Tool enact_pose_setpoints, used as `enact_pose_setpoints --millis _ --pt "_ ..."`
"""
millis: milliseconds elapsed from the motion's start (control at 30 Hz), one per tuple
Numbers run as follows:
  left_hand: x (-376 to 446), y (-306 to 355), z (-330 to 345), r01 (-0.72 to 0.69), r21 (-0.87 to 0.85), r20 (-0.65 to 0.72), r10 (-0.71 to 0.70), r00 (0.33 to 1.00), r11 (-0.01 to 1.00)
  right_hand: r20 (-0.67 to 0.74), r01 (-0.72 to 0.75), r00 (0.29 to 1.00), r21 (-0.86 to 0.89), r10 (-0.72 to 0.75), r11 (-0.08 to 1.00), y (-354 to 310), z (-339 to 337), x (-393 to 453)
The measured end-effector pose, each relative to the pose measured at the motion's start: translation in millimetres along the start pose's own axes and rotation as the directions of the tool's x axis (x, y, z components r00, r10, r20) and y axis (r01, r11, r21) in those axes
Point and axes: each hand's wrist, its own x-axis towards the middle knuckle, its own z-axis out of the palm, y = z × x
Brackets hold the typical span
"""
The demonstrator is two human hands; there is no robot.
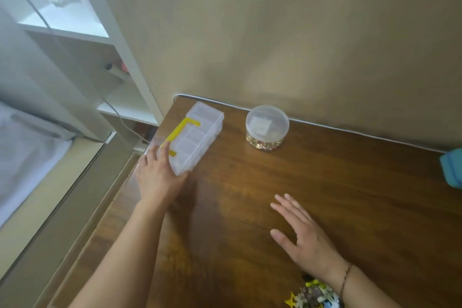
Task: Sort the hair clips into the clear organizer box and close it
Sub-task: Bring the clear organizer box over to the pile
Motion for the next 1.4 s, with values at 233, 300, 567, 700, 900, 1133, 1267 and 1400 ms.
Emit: enact_pose_setpoints --millis 233,300,567,700,900,1133,1267,1400 --pt "-46 -33 -10 -0.179 -0.120 -0.027 0.177 0.984 0.976 -0.054 0.039 0.998 -0.002 -0.039 0.999 -5 8 6" --pt "-68 -51 -10 -0.260 -0.163 -0.064 0.252 0.965 0.952 -0.068 0.044 0.997 0.007 -0.043 0.999 -9 9 7" --pt "-105 -38 8 -0.450 -0.271 0.054 0.480 0.876 0.851 -0.192 -0.165 0.949 0.375 0.251 0.912 -11 -10 7" --pt "-109 15 23 -0.543 -0.286 0.068 0.582 0.811 0.790 -0.195 -0.248 0.893 0.537 0.405 0.806 13 -27 -9" --pt "-120 93 50 -0.679 -0.295 0.112 0.730 0.674 0.672 -0.288 -0.318 0.777 0.586 0.559 0.745 53 -54 -58" --pt "-151 158 69 -0.731 -0.432 0.056 0.824 0.564 0.529 -0.310 -0.353 0.613 0.716 0.727 0.603 94 -72 -115" --pt "-161 144 84 -0.503 -0.625 0.083 0.691 0.718 0.598 -0.259 -0.339 0.502 0.819 0.825 0.463 99 -64 -131" --pt "-162 141 89 -0.177 -0.724 0.305 0.539 0.785 0.667 -0.010 -0.143 0.530 0.984 0.848 0.101 85 -50 -123"
